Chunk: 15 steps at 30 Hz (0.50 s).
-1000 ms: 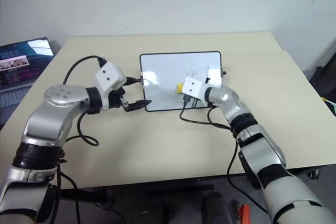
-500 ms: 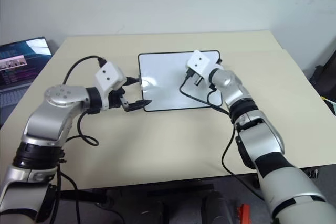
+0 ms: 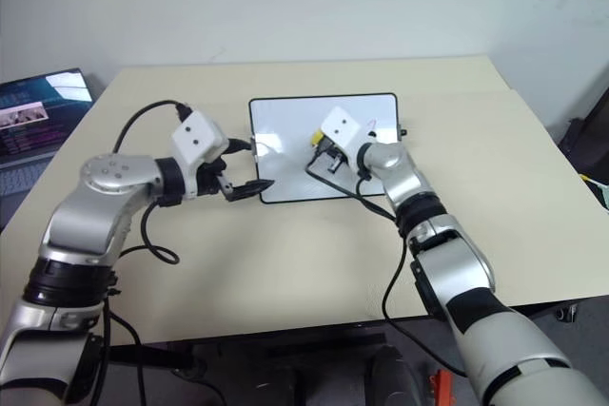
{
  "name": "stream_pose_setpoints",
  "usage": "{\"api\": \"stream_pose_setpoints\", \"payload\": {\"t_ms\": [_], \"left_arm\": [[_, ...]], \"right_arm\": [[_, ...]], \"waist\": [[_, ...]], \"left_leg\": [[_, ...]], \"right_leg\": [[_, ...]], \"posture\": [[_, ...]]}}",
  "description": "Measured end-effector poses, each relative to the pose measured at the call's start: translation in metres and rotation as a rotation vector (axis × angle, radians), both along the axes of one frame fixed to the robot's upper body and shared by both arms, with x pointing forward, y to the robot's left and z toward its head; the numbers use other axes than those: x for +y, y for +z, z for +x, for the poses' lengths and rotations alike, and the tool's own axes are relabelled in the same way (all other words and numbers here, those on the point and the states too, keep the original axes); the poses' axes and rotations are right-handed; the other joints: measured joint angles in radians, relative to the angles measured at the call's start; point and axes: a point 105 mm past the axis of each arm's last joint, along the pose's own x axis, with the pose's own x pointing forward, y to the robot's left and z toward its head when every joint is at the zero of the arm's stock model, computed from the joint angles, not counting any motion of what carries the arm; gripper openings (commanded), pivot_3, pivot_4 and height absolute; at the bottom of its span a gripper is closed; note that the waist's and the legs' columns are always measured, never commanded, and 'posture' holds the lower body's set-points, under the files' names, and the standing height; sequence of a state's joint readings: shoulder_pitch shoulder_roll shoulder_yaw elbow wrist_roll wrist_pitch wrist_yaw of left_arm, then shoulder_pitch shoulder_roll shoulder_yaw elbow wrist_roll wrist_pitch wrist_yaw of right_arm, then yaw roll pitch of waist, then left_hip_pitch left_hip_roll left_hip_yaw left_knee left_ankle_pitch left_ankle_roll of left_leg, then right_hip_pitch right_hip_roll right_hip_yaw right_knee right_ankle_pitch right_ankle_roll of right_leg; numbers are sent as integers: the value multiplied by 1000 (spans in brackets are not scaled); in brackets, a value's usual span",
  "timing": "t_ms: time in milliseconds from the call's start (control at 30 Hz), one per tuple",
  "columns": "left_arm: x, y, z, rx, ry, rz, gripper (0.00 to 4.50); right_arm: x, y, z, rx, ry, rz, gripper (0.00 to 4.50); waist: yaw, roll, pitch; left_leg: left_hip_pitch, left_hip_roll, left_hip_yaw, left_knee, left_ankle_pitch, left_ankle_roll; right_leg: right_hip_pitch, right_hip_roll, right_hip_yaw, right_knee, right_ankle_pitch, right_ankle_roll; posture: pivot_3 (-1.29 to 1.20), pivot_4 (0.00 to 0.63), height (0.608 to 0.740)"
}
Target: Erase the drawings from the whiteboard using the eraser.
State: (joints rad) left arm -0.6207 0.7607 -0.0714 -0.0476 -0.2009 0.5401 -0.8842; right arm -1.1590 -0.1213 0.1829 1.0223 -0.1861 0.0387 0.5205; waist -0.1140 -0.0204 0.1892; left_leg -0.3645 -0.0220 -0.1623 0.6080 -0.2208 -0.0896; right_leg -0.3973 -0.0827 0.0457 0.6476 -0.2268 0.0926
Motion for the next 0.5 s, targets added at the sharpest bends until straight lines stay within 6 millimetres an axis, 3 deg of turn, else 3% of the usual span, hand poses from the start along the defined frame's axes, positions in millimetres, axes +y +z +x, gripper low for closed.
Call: {"api": "stream_pose_setpoints", "payload": {"t_ms": [100, 300, 500], "left_arm": [[0, 0, 0, 0, 0, -1, 4500], [0, 1, 0, -1, -1, -2, 4500], [0, 1, 0, -1, -1, -2, 4500]], "right_arm": [[-6, 6, 6, -7, -58, 25, 512], [-57, 36, 28, -89, -294, 70, 512], [-54, 39, 28, -96, -296, 75, 511]], "waist": [[2, 0, 0], [23, 0, 0], [24, 0, 0]], "left_leg": [[0, 0, 0, 0, 0, 0], [0, 0, -1, 0, 0, 0], [-1, 0, 0, -1, 0, 0]], "right_leg": [[1, 0, 0, 0, 0, 0], [2, 0, 0, -2, 0, 0], [0, 0, 0, -2, 0, 0]], "posture": [[0, 150, 740], [0, 150, 740], [0, 150, 740]]}}
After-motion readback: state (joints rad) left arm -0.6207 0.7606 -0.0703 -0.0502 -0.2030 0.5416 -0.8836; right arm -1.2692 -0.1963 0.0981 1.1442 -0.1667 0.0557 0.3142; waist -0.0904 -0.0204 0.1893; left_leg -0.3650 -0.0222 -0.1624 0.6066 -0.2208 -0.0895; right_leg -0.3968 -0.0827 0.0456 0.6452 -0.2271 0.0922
